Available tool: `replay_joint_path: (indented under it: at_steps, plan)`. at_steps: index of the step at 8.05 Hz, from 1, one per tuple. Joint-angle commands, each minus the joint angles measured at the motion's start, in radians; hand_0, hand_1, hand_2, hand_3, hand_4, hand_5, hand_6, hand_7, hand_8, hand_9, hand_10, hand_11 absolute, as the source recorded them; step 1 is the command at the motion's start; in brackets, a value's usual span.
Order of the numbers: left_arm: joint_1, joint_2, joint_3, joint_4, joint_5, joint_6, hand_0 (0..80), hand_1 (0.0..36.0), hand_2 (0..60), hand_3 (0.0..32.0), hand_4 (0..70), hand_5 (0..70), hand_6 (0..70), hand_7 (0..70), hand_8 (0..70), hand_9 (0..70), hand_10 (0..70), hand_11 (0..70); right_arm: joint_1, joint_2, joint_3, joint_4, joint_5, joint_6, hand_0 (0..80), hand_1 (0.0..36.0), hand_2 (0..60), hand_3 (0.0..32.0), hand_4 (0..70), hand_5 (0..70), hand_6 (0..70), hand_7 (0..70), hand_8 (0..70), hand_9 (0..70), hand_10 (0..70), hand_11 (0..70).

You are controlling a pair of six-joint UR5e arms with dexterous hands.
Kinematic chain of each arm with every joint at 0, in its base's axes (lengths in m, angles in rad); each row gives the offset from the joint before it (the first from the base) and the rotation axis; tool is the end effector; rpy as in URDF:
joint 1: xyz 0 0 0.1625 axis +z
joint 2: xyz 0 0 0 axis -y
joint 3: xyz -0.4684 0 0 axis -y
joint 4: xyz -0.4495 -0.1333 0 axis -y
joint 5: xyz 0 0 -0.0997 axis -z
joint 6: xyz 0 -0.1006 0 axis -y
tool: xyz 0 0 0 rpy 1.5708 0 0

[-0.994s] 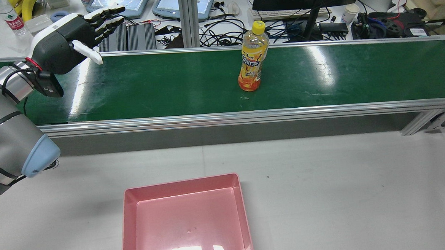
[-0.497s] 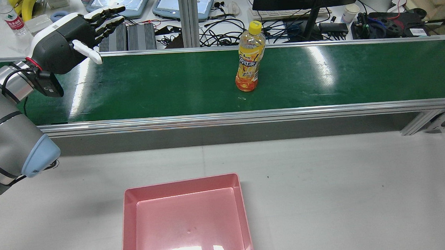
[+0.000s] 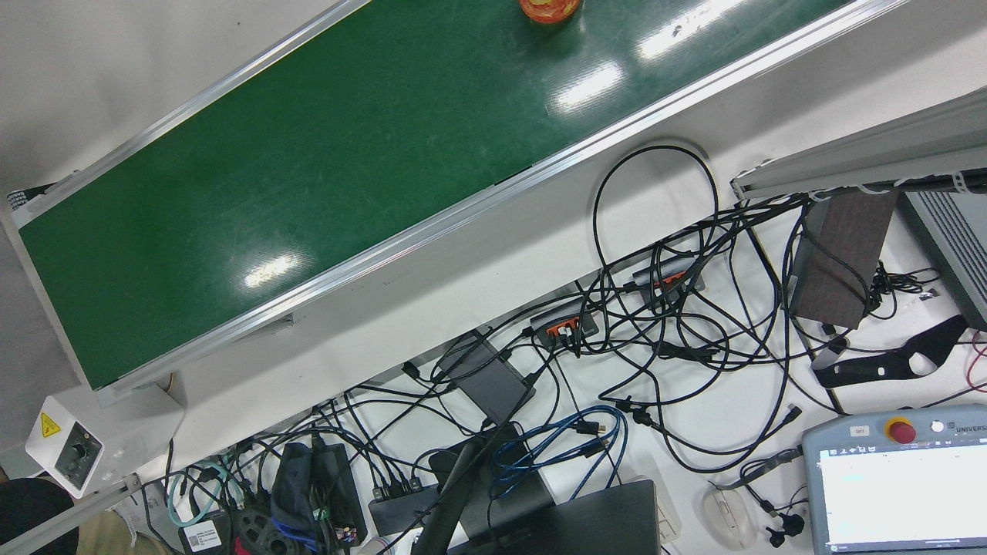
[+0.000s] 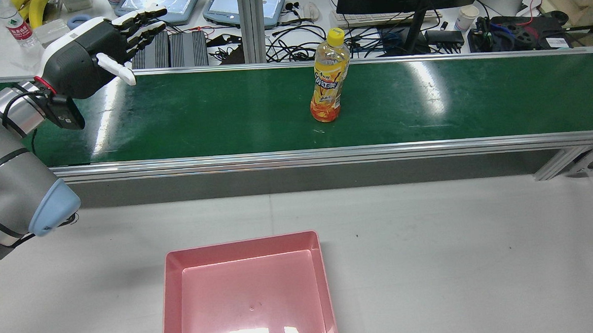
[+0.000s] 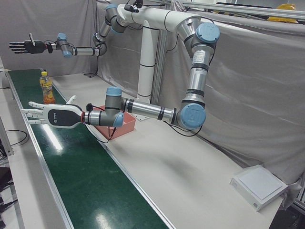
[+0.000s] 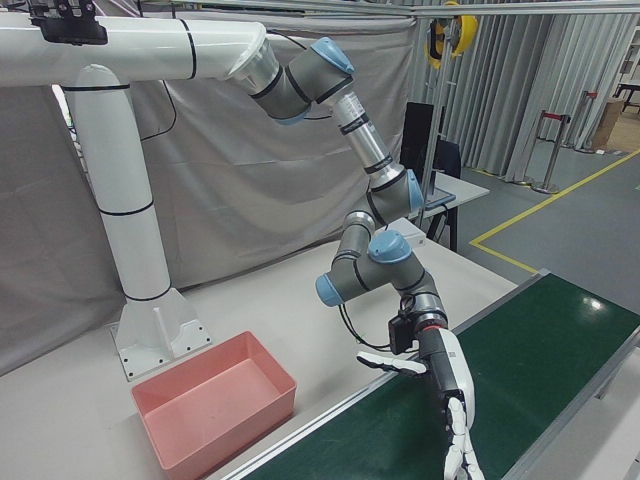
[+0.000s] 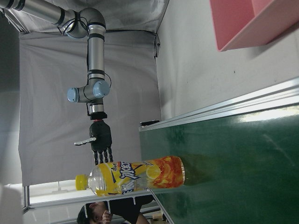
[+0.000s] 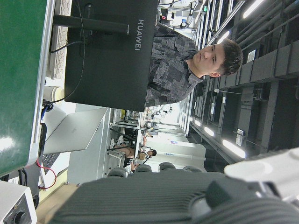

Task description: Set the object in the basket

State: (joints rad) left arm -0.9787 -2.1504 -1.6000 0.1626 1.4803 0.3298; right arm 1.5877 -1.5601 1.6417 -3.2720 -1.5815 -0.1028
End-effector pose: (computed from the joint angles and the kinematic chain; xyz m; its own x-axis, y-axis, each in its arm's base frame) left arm 0.3053 -0.7090 0.3440 -0.9029 -0.3459 -0.2552 0.0545 0.4969 -0.8661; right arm 0.1415 -0.5463 0.6987 -0.9948 -0.0012 0.1020 -0.1018 -0.0492 -0.9936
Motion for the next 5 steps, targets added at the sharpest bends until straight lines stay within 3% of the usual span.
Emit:
replay_joint_path:
  at_steps: [1, 5]
  plan:
    - [0.0, 0.001, 0.0, 0.0, 0.0, 0.002, 57.8, 1.7, 0.0, 2.0, 12.9, 15.6, 0.4, 0.9, 7.1, 9.4, 0.4, 1.8, 0.0, 0.0, 0.001, 0.0, 0.0, 0.0, 0.0, 0.0, 0.0, 0.0, 0.0, 0.0, 0.0, 0.0, 0.0, 0.0, 0.0, 0.0]
    - [0.0, 0.0, -0.002, 0.0, 0.0, 0.002, 57.9, 1.7, 0.0, 2.2, 12.8, 15.5, 0.4, 0.8, 7.2, 9.5, 0.5, 1.9, 0.0, 0.0, 0.0, 0.0, 0.0, 0.0, 0.0, 0.0, 0.0, 0.0, 0.0, 0.0, 0.0, 0.0, 0.0, 0.0, 0.0, 0.0]
